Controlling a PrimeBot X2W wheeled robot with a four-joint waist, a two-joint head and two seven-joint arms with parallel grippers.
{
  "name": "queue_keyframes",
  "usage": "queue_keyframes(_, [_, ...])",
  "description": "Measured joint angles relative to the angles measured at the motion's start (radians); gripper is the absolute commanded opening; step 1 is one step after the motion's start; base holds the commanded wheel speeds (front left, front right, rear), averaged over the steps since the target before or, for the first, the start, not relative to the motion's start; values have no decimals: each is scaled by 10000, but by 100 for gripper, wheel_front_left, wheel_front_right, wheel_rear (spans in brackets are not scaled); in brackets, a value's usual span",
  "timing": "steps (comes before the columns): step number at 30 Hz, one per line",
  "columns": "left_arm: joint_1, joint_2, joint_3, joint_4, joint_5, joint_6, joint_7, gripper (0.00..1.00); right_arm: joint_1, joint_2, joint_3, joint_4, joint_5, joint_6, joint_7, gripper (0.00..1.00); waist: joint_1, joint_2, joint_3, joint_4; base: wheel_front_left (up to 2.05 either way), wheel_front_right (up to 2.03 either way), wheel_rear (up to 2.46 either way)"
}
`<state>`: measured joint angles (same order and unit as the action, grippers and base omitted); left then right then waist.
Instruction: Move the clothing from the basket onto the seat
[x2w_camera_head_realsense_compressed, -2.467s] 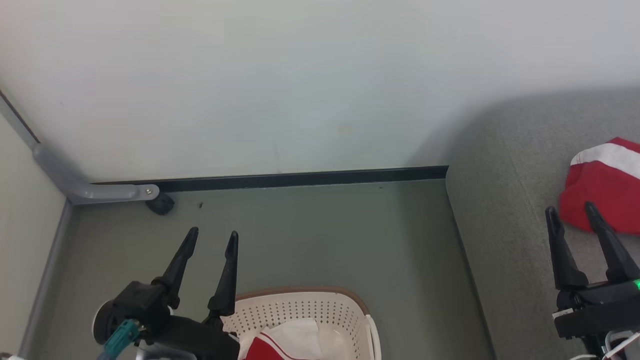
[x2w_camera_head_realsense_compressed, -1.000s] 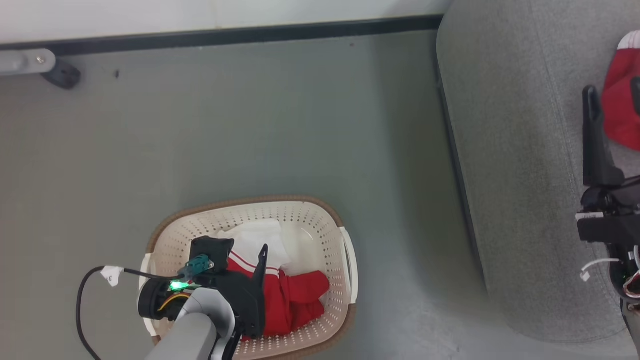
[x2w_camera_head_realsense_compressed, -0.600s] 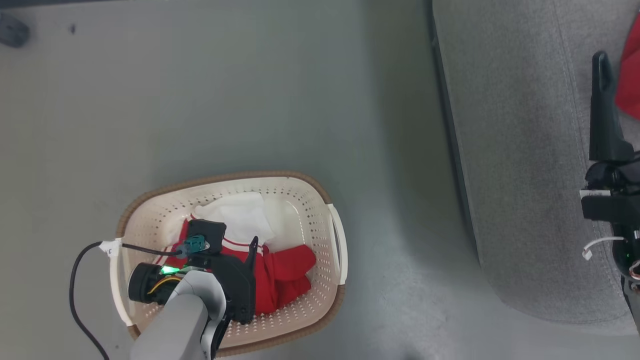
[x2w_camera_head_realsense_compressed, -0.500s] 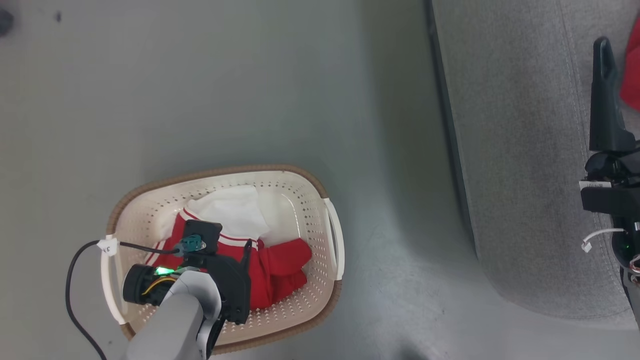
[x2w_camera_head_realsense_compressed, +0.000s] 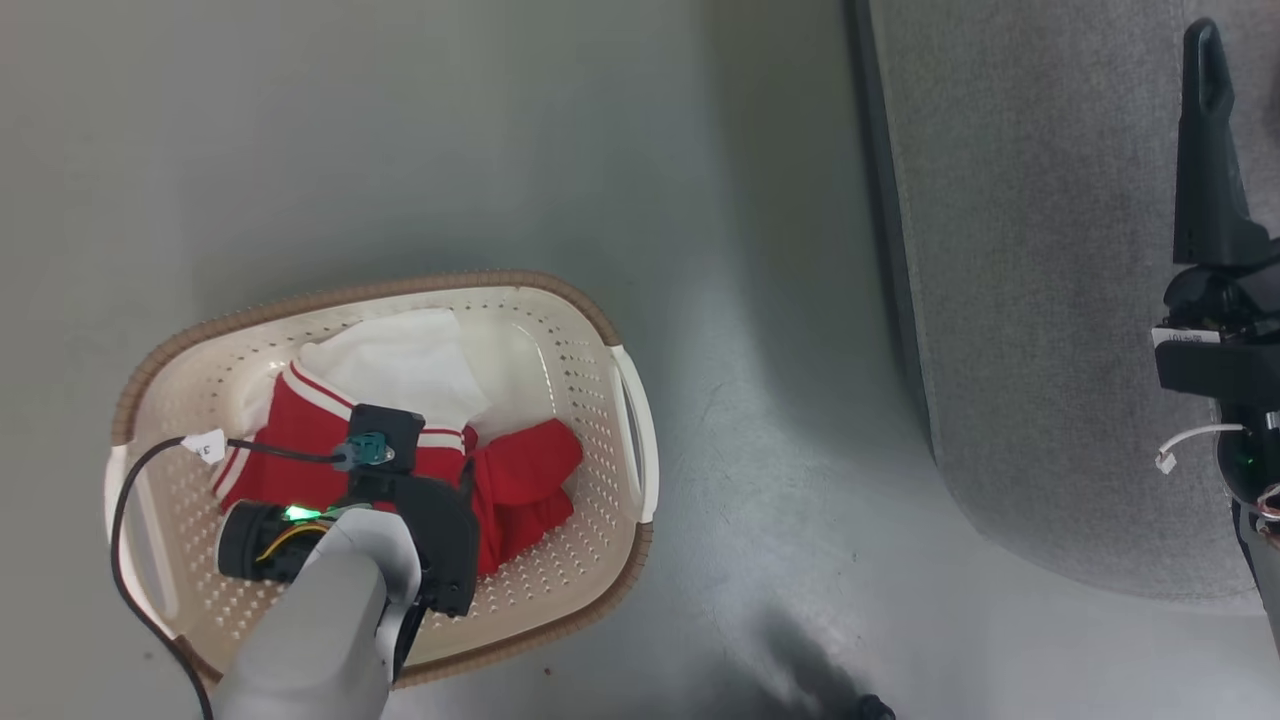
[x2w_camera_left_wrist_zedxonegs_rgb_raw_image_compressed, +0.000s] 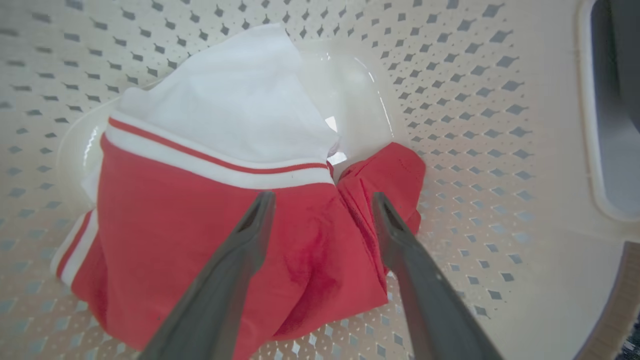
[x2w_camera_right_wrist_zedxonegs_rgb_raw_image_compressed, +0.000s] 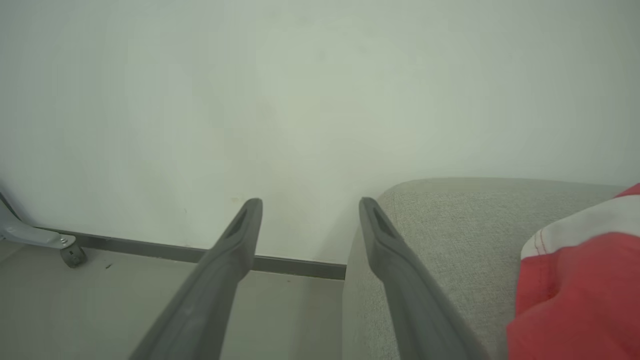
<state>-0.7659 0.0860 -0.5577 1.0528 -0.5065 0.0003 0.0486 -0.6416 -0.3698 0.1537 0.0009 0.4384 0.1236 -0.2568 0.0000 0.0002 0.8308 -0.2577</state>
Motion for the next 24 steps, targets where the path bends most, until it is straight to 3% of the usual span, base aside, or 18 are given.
queue_keyframes(24, [-1333, 242, -56, 1530, 150, 410, 725, 100, -732, 253, 445, -19, -2, 0, -2, 100, 1, 0, 1584, -685, 0, 0, 0])
